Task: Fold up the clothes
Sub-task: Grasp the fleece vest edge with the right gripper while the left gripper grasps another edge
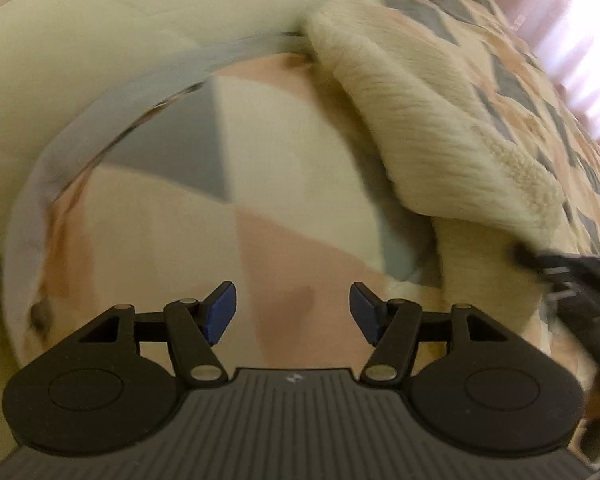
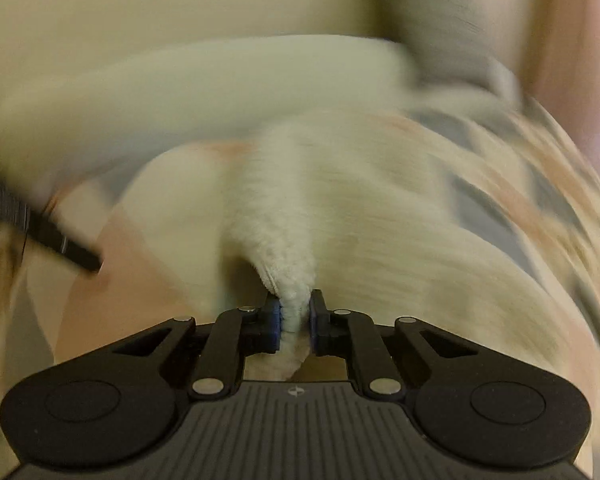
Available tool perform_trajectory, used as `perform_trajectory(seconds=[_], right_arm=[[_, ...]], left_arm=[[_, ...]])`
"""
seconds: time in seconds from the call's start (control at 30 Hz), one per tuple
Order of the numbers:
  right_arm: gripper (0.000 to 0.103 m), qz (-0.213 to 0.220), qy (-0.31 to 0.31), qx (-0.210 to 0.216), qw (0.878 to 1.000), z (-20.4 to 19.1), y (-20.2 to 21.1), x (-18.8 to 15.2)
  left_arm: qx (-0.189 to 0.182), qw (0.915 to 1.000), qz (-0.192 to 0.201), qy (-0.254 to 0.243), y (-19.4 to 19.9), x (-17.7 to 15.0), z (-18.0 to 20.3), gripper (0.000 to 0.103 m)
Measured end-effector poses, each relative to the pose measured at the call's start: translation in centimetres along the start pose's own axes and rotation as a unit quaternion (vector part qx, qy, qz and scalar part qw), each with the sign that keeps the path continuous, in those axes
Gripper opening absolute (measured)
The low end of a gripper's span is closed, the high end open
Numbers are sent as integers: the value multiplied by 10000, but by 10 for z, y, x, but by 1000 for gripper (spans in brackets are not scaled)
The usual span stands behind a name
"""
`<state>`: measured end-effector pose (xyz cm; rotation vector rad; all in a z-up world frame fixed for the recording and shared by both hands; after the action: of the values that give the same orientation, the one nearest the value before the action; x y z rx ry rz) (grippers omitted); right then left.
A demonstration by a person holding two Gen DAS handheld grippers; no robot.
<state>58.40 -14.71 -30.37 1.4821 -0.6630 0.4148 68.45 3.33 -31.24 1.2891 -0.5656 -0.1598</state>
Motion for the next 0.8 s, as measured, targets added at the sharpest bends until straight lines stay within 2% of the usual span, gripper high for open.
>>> perform_trajectory(seconds=[0.07,0.13,0.27,0.33,0.4,0.47,0.5,0.6,0.67,0.73,0.8], right_arm=[[7,-41,-732,-215,9971,55,33,-4],[7,-64,-1159,-636,9912,102,63,-14],[7,-284,-2050,-1243,9704,182,104,-42],[8,-309,-2301,-1363,9631,201,112,-51],[9,-343,-2413,-1334,9606,209,115,-57],[9,-402,-2407,-1238,9618,206,106,-58],[9,-407,-2350,-1199,9637,202,101,-58],[13,-588,-1778,-1194,9750,185,87,-62],[38,-684,-1054,-1355,9828,167,80,-64],[53,-756,37,-1686,9828,144,75,-67],[56,-730,1025,-1939,9729,120,74,-71]], left_arm=[[-115,9998,12,-163,-7,7,15,55],[-201,9993,5,-305,-14,15,30,52],[-537,9969,158,-560,-15,30,62,52],[-946,9936,230,-573,-8,34,79,53],[-1124,9913,291,-616,-2,30,89,60],[-1189,9912,211,-545,0,19,88,62],[-1163,9920,131,-482,-1,12,84,61],[-584,9965,85,-585,-5,-6,64,59],[78,9952,36,-976,-9,-17,44,59],[445,9919,-83,-1184,-8,-29,24,59],[701,9886,-212,-1313,-5,-42,5,59]])
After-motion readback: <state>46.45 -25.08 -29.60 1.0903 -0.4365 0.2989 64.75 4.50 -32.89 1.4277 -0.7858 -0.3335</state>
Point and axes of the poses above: each gripper's, at about its wrist camera, not at the fingertips, and y roughly against the way its jaws point, z to its right, x to its top, the point moved 10 cm from there along -y, roughly the way its jaws point, and after that the axes turned 5 degrees about -z, right-handed, at the moved point
